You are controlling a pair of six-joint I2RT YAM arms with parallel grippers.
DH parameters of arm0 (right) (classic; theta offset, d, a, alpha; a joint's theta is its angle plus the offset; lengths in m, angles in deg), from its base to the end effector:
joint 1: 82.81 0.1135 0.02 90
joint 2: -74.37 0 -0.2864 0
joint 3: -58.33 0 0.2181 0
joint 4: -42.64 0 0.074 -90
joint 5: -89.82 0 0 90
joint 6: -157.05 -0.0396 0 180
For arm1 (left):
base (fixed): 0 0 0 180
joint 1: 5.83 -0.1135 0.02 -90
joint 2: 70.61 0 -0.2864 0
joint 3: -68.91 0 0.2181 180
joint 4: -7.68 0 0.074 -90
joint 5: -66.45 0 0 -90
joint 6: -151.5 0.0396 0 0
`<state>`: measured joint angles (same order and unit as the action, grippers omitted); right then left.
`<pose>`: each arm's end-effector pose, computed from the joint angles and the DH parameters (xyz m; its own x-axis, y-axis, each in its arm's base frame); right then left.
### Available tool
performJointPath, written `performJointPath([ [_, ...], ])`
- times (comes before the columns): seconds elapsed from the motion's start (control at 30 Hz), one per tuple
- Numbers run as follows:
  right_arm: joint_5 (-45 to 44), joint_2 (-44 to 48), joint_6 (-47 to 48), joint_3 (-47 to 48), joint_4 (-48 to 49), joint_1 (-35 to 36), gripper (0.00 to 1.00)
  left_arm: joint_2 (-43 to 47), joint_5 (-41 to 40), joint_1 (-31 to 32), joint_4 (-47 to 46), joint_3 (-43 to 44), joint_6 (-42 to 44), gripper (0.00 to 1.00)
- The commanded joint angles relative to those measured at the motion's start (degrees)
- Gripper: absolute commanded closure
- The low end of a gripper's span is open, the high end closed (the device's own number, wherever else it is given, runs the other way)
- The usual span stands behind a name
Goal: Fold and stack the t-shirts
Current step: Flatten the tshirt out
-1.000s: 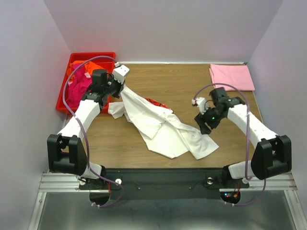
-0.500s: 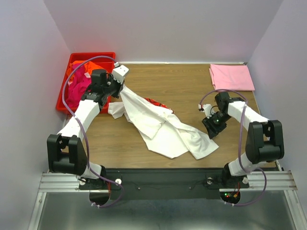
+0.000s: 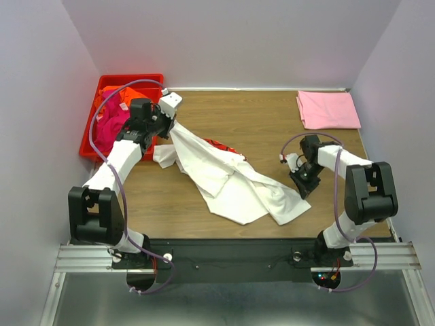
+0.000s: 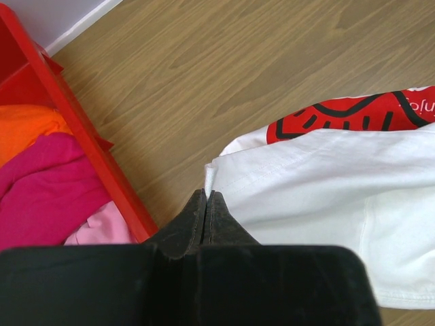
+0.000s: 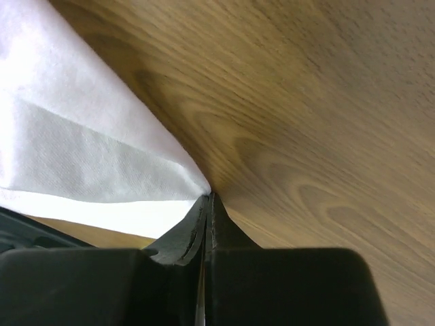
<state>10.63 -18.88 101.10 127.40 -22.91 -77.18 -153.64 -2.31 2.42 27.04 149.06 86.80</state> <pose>0.2339 0.0305 0.1972 -0.7701 -0.6286 -0.1089 -0.6378 0.7549 0.1528 0.3005 -0.0581 0.3448 -0.1397 0.4227 -0.8954 0.5810 0.7672 0.2716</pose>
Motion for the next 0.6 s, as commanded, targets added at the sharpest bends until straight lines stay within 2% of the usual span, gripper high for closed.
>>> performJointPath([
  [0.0,-4.82,-3.95,-0.64,1.73,10.29,0.61,0.99,-0.56,0.48,-1.04,-2.78,0.94,-1.04,1.0],
  [0.17,-9.4,-8.08,-2.57,13.75,13.55,0.0,1.0,-1.79,0.13,-1.75,-2.87,2.35,-1.92,1.0],
  [0.33,-11.52,-9.49,-2.75,19.67,13.2,-1.67,0.99,-1.88,-1.02,-2.1,-3.05,2.96,-1.92,1.0],
  [0.4,-11.07,-8.0,-3.36,19.5,12.76,-2.72,0.86,-1.97,-0.84,-2.1,-3.14,2.88,-1.92,1.0],
  [0.43,-7.85,-7.48,-3.63,19.06,11.63,-2.99,0.77,-1.97,-0.41,-2.19,-3.14,2.62,-1.92,1.0],
  [0.47,-7.04,-6.43,-4.42,18.62,11.35,-3.51,0.65,-1.97,-0.23,-2.19,-3.14,2.44,-1.92,1.0],
  [0.57,-3.7,-6.06,-6.87,17.39,10.56,-5.35,0.57,-1.97,0.3,-2.19,-3.13,1.74,-2.01,1.0],
])
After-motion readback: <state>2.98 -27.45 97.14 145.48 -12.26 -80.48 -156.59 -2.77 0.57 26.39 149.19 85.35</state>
